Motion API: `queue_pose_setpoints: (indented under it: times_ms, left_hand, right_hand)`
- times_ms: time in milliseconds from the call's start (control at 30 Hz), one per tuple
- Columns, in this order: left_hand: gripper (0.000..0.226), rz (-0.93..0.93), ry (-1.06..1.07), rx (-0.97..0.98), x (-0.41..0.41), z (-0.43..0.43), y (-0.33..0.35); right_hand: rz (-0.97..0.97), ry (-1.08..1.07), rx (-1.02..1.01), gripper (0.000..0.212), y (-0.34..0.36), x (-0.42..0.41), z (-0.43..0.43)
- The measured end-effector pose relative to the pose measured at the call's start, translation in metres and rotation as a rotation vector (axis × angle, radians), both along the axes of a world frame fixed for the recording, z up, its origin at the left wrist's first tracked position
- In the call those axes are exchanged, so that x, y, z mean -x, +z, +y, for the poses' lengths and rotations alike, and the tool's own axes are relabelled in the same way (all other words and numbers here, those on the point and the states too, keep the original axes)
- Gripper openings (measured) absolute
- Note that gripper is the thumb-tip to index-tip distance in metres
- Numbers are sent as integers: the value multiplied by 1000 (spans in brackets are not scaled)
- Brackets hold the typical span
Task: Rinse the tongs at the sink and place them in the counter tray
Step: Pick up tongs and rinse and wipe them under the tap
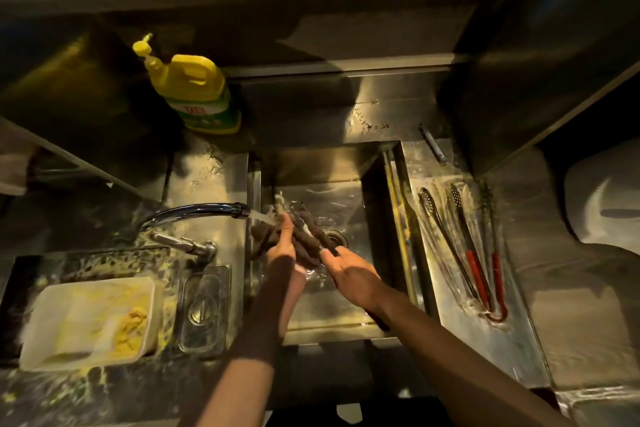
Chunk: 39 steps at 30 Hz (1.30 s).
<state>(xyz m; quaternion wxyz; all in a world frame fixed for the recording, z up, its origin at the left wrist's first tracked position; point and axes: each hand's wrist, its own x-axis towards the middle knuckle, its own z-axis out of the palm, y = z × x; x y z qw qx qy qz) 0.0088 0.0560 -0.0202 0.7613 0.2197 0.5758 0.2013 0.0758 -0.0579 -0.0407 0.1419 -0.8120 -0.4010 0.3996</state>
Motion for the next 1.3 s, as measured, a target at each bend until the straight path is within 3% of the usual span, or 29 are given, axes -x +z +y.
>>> queue_pose_setpoints:
  times_ms: [100,200,300,400,500,667,767,800,867,933,967,1033,1100,1200,1300]
  left_hand:
    - [16,-71,-182,52,-1,-5,6]
    - [26,-245,-442,92,17,12,-1]
    - [20,-75,-407,23,17,14,-10]
    - [25,71,-338,-32,9,17,-12]
    - [16,-84,-353,23,10,35,-4]
    - [10,-158,-464,-81,20,52,-12]
    - [8,-138,-485,-121,33,69,-18]
    - [19,-153,-534,-140,36,72,-15]
    - [34,-75,-707,-239,33,67,-6]
    - [38,215,-797,-407,25,57,-1]
    - [44,349,-796,-507,24,54,-1]
    - [55,401,-804,-547,23,51,2]
    - [45,337,-702,-442,22,49,2]
    - [21,168,-323,-231,16,39,2]
    - [26,110,-285,-151,21,40,-11]
  right_hand:
    - [101,-201,-6,47,5,4,12]
    - [106,-263,133,49,1,5,15]
    - [153,-311,166,55,-2,11,21]
    - [132,-260,95,60,-1,11,31]
    - [108,-224,51,80,1,1,23]
    - [-74,109,66,56,7,-38,7]
    - [-167,143,80,79,14,-60,0]
    - [-203,171,97,85,14,-64,-2]
    - [-245,216,118,90,14,-68,-3]
    - [-249,230,104,92,12,-64,4]
    - [-250,229,88,96,10,-61,8]
    - [-264,247,81,99,10,-60,12]
    - [-252,219,90,94,8,-57,13]
    - [-175,110,83,78,1,-41,12]
    - [-115,66,81,70,-7,-29,7]
